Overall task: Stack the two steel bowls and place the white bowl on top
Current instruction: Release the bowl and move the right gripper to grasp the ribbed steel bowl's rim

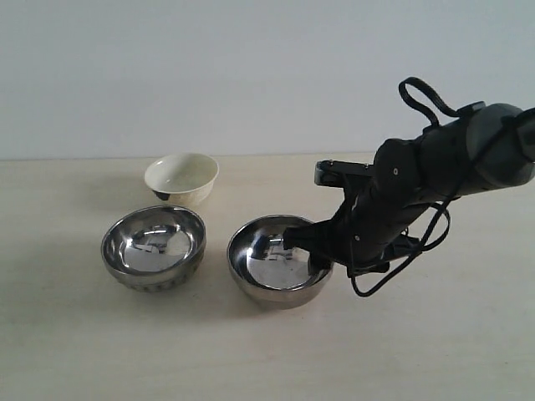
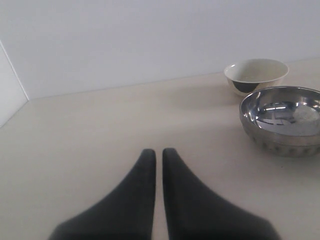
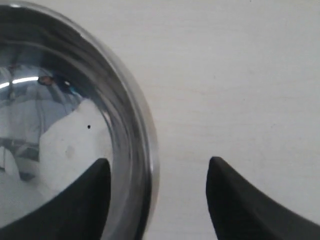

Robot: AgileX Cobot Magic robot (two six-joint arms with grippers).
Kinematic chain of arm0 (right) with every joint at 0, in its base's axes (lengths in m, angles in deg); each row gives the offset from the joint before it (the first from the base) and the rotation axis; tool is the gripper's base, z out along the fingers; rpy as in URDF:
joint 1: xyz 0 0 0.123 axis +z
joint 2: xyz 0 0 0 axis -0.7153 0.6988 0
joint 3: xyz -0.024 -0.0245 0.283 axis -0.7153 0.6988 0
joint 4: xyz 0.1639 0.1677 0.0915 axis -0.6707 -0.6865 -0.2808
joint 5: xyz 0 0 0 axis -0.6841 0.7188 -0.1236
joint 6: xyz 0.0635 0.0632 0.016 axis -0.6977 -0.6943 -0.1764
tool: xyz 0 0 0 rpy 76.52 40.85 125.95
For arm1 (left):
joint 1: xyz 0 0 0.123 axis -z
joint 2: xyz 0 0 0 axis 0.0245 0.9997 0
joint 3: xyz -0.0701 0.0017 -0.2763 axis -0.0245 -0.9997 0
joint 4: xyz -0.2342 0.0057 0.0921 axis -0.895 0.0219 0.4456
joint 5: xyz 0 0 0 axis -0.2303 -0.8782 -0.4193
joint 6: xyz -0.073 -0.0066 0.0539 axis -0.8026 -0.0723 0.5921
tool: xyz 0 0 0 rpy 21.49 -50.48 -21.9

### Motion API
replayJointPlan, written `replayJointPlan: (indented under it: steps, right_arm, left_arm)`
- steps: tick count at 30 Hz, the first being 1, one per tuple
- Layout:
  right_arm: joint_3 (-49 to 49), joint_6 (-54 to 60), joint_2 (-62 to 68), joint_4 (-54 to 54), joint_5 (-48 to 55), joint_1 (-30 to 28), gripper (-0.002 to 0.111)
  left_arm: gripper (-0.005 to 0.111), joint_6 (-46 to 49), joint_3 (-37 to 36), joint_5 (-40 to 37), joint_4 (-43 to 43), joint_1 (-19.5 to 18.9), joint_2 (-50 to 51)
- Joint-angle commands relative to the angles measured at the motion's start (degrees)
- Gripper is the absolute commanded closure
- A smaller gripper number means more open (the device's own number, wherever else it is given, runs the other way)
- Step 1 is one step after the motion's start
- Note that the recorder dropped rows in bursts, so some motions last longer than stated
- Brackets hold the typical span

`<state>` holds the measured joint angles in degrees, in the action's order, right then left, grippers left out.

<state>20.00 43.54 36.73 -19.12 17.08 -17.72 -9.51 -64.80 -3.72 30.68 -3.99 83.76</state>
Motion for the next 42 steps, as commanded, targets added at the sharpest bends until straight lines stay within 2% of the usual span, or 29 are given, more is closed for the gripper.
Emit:
replayJointPlan:
  steps: [1, 14, 18, 20, 26, 34, 42]
  right_arm:
    - [-0.11, 0.83, -4.59, 1.37, 1.24, 0.08, 0.057]
    - [-0.69, 3.22, -19.34, 4.99, 6.03, 0.08, 0.057]
    - [-3.09, 4.08, -19.34, 6.33, 8.22, 2.49, 0.057]
    - [-5.46, 4.08, -19.34, 7.82, 8.12, 5.67, 0.057]
    - [-16.85, 3.65, -9.85, 9.03, 13.02, 11.91, 0.057]
    - [-31.75, 4.63, 5.97, 11.35, 14.68, 14.31, 0.057]
    - [-40.36, 6.44, 14.00, 12.21, 15.32, 15.31, 0.057]
  left_arm:
    - [0.103, -0.56, -0.20, 0.47, -0.39, -0.14, -0.22]
    - [0.103, -0.56, -0.20, 0.37, -0.39, -0.14, -0.22]
    - [0.103, -0.56, -0.20, 0.37, -0.39, -0.14, -0.22]
    - [0.103, -0.56, -0.20, 0.37, -0.39, -0.14, -0.22]
    - [0.103, -0.56, -0.20, 0.37, -0.39, -0.14, -0.22]
    - [0.103, -0.56, -0.20, 0.48, -0.39, -0.14, -0.22]
    - [0.103, -0.56, -0.20, 0.48, -0.39, -0.14, -0.22]
